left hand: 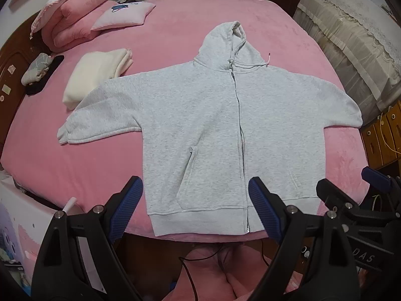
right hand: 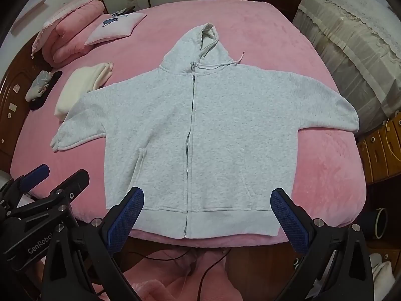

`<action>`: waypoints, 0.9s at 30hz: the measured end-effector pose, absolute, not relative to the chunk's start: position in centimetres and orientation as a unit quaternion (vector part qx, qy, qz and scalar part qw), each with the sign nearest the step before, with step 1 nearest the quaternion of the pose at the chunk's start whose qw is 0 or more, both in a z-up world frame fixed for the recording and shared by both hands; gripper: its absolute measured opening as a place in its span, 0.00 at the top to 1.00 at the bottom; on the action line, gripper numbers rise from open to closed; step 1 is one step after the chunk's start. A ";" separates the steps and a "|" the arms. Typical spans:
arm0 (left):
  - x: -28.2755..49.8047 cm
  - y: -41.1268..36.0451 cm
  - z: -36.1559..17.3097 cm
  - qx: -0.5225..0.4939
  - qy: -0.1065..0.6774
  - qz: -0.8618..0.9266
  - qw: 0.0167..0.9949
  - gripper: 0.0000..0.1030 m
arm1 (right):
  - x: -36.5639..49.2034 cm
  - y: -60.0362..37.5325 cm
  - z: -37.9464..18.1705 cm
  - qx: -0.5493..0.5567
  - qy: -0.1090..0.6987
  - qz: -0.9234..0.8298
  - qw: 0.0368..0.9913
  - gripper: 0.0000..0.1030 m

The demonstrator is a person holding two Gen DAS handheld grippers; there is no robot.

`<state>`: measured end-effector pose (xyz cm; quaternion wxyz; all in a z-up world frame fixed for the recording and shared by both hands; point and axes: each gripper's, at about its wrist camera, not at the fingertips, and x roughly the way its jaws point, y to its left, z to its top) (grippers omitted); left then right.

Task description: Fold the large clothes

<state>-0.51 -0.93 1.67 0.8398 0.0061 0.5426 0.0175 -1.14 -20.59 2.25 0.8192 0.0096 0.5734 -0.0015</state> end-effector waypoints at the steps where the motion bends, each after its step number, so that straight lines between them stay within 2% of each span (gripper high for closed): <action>1: -0.3 -0.9 1.3 0.007 0.542 0.019 0.840 0.18 | -0.8 -20.6 2.5 0.010 0.573 -0.001 0.819 0.01; 27: 1.4 -1.7 1.3 -0.007 0.545 0.017 0.839 0.18 | 1.1 -21.0 2.8 0.004 0.570 0.003 0.822 0.01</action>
